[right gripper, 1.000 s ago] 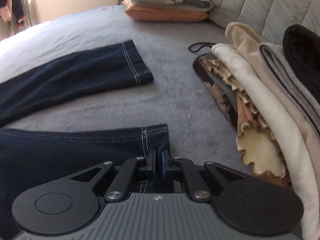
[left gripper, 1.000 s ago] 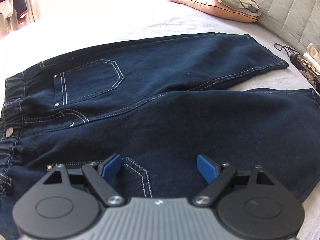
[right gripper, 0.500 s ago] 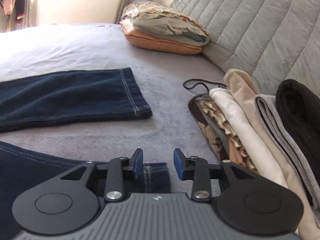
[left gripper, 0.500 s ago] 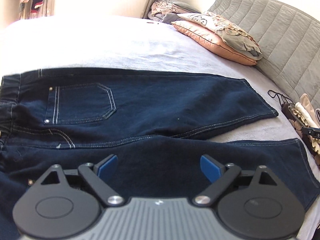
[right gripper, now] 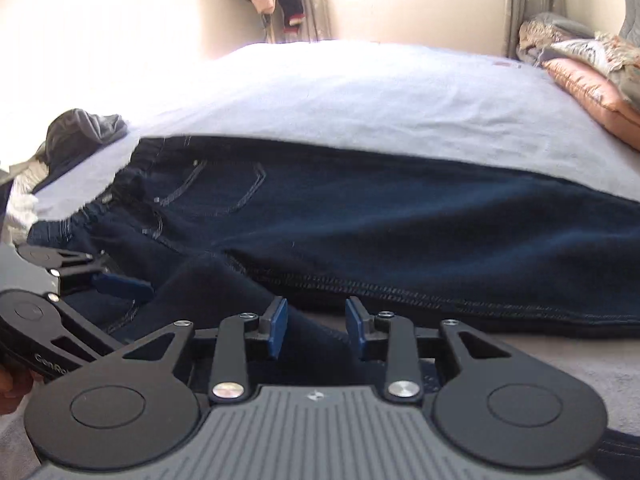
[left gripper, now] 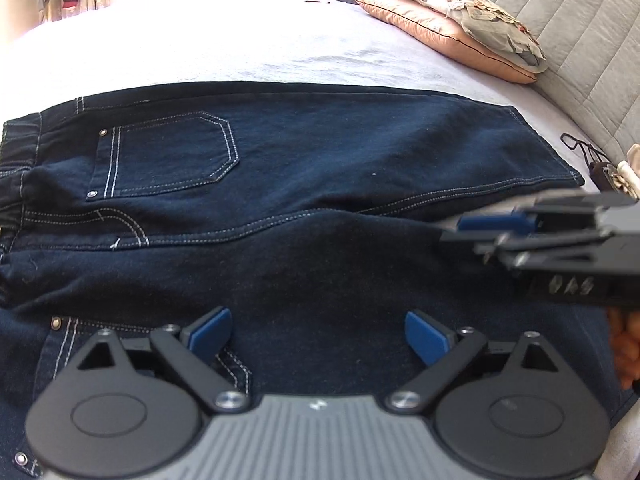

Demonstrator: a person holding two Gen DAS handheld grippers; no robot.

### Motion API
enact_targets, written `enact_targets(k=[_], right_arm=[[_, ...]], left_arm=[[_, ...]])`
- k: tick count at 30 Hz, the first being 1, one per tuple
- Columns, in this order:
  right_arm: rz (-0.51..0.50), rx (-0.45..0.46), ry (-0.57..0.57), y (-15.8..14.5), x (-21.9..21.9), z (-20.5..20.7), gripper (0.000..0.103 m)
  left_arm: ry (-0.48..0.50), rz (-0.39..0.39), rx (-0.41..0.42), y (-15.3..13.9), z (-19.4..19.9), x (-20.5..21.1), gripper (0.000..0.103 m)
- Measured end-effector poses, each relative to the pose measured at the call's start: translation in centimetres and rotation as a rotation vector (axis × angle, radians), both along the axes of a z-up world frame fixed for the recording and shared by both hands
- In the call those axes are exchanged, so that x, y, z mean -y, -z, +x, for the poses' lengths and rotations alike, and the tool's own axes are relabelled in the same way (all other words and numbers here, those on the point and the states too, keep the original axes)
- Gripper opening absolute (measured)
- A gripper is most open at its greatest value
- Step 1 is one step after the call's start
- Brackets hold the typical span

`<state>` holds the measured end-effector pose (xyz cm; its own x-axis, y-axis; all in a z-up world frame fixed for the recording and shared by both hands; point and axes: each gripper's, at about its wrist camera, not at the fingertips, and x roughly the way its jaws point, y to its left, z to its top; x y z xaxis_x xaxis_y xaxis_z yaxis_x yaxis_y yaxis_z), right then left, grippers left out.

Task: Fold clothes

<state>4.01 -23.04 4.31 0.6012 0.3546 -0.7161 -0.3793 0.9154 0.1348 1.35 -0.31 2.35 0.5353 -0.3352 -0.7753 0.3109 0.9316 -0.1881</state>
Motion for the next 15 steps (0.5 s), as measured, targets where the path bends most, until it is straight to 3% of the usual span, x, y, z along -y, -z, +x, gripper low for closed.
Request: enact_targets(k=[3,6,8,10,12,15], right_arm=[[-0.099,-0.065,-0.095,0.3,-1.6,-0.7,0.037],[-0.11,-0.099,-0.196,-0.6,-1.4,-1.9,0.037],[-0.072,-0.072,-0.178,-0.5,-0.6,-1.6,0.036],[-0.004,-0.018,-0.107,-1.0,0.5,-0.9,0.036],[0.13,0.002,-0.047,-1.7,1.6,-0.1,0.038],[0.392,-0.156,0.041,-0.3,3.1,2.3,0.038]], left_arm=[[-0.035,-0.046,-0.012,-0.4,0.3,-1.4,0.081],[-0.076,-0.122,-0.018,-1.3,0.8,-2.9,0.082],[-0.082,-0.168,-0.009,-1.9,1.1,-3.5,0.083],[-0.096,-0.137,0.006,-2.1,1.4,-3.4,0.084],[-0.112,-0.091,0.005,-1.8,1.6,-3.4,0.084],[-0.138,-0.128,-0.028,-1.6,2.2,-4.2,0.084]])
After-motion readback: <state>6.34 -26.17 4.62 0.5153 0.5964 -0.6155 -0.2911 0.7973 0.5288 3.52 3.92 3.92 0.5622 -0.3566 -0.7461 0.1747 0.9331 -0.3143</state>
